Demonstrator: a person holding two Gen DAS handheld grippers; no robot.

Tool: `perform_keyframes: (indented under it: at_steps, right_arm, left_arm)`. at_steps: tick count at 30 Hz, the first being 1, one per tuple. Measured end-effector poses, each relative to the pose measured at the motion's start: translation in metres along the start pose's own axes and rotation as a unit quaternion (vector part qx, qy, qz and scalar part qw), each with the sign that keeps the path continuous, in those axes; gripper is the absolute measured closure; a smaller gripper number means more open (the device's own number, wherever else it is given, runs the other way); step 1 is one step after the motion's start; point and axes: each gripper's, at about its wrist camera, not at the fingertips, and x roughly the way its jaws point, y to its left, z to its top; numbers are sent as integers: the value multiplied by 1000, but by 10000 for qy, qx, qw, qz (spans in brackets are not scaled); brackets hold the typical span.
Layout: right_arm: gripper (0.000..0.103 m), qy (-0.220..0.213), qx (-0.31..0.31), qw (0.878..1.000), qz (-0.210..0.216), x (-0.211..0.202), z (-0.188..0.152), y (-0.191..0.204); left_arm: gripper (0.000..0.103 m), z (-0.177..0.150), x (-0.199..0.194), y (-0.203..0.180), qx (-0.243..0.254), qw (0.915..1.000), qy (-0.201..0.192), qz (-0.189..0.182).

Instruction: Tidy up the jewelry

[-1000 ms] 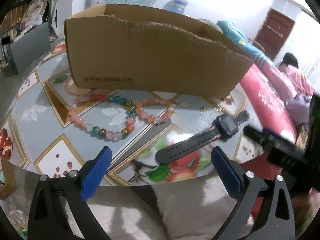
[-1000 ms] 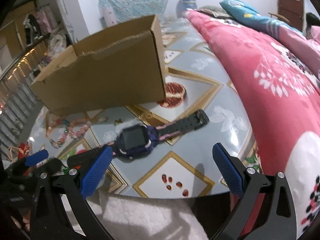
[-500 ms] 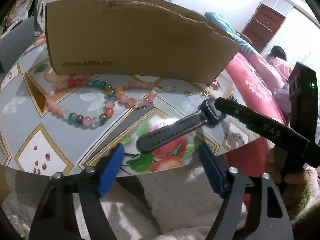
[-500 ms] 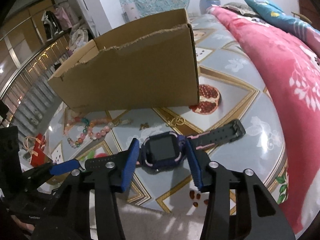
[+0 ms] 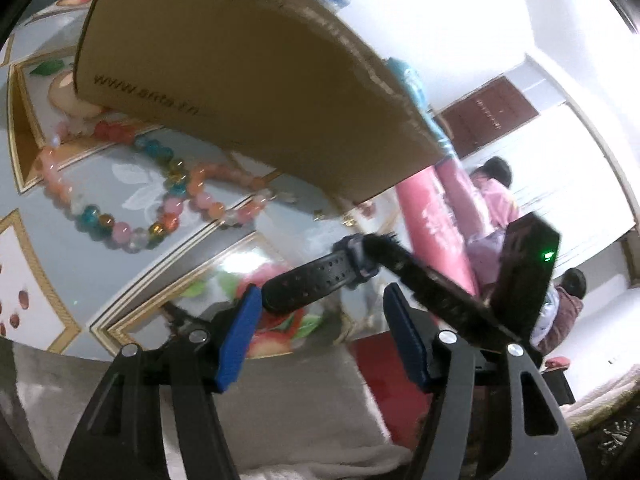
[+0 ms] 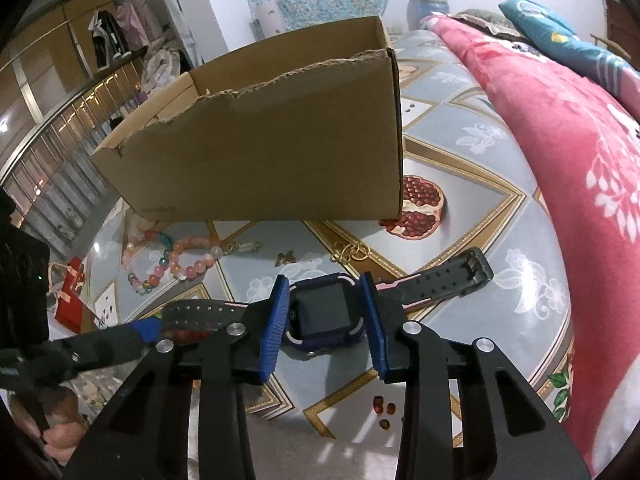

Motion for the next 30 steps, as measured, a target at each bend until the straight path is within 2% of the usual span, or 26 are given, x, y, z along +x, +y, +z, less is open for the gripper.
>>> perform_keyframes:
  at_steps: [4, 8, 13, 17, 26, 30]
  right_arm:
    - [69, -38, -28, 10000, 49, -1, -1, 0]
    - [69, -30, -76, 10000, 41, -2, -2, 1]
    - [69, -16, -82, 9999, 75, -4, -6, 3]
    - [69, -25, -58, 10000, 77, -6, -7, 3]
    - [69, -70, 1, 10000, 57, -4, -8, 0]
    - [69, -107, -28, 9999, 21, -3, -9, 2]
  left_arm:
    - [42, 6, 0, -7, -73, 9993, -91, -353]
    - [42, 12, 13, -15, 34, 9998, -63, -183]
    - [43, 15, 30, -33, 434, 9987, -14, 278]
    - [48, 10, 44, -47, 799, 9943, 113, 691]
    - [50, -5, 43, -40, 883, 9931, 252, 734]
    - [46, -12, 47, -44, 1069, 9898, 434, 836]
